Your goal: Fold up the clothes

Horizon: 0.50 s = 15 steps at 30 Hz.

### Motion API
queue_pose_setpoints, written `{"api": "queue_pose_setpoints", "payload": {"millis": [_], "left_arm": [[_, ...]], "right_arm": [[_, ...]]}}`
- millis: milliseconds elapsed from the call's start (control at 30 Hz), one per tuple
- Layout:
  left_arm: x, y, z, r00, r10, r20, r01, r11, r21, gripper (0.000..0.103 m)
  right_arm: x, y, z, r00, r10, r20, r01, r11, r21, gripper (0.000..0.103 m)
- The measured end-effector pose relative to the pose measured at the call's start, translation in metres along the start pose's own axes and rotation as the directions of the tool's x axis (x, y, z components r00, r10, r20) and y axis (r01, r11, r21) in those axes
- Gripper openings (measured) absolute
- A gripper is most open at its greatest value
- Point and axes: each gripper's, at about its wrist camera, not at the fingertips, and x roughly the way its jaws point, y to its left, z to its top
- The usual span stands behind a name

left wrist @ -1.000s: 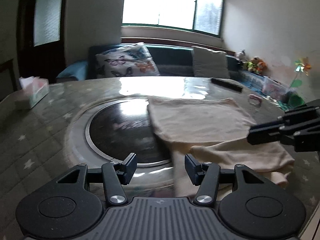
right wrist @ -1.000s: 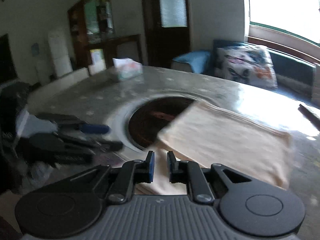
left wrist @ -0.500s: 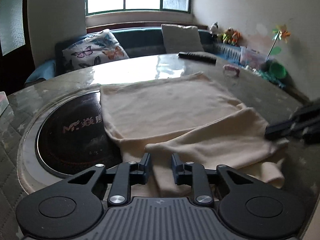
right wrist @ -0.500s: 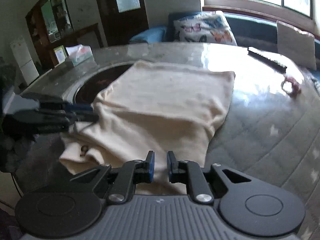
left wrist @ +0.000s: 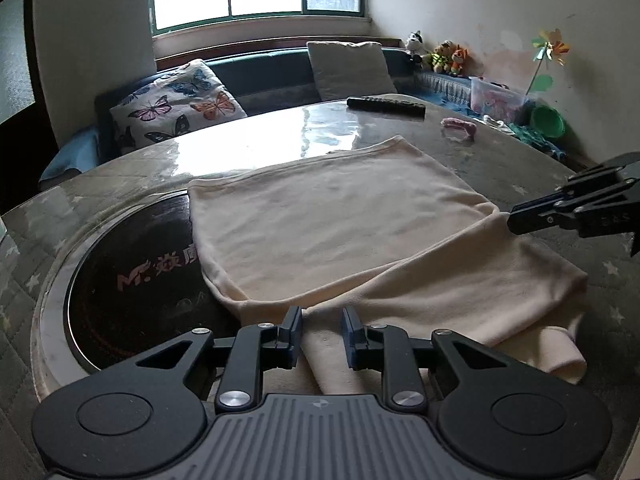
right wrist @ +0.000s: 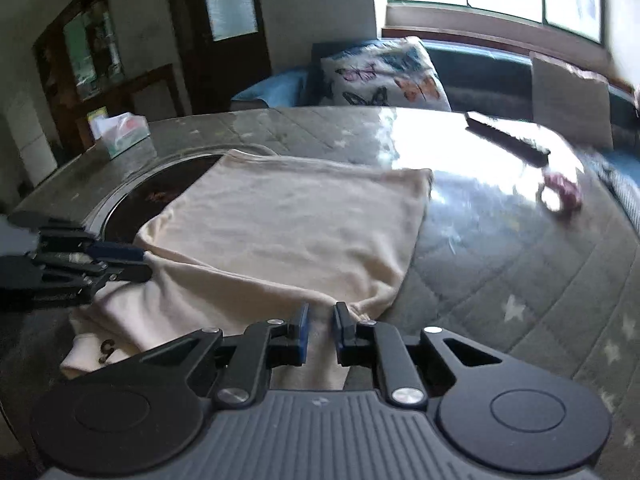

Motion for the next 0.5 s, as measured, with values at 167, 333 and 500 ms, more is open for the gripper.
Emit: {"api": "queue_pose_setpoints", "payload": {"millis": [167,333,500], "left_arm": [[-0.006,-0.002,-0.004,1.000,0.011,-0.014,-0.010,0.998,0.054,0.026],[-0.033,-0.006,-0.012,1.000,0.020,-0.012,-0.018,0.989,0.149,0.028],[-0.055,-0.020,-0.032,0.999,0.020,-0.027,-0.011,0.955,0.296,0.042]], "right_arm": [[0.004,0.016,-0.006,0.999,-0.003,-0.040,-0.001,0.995,-0.099,0.014],[-0.018,0.034,-0.010,1.000,0.020,-0.007,-0.021,0.980,-0.196,0.019],[-0.011,0.048,-0.025,0.997,0.035,-0.066,-0.053,0.958,-0.282,0.019]]}}
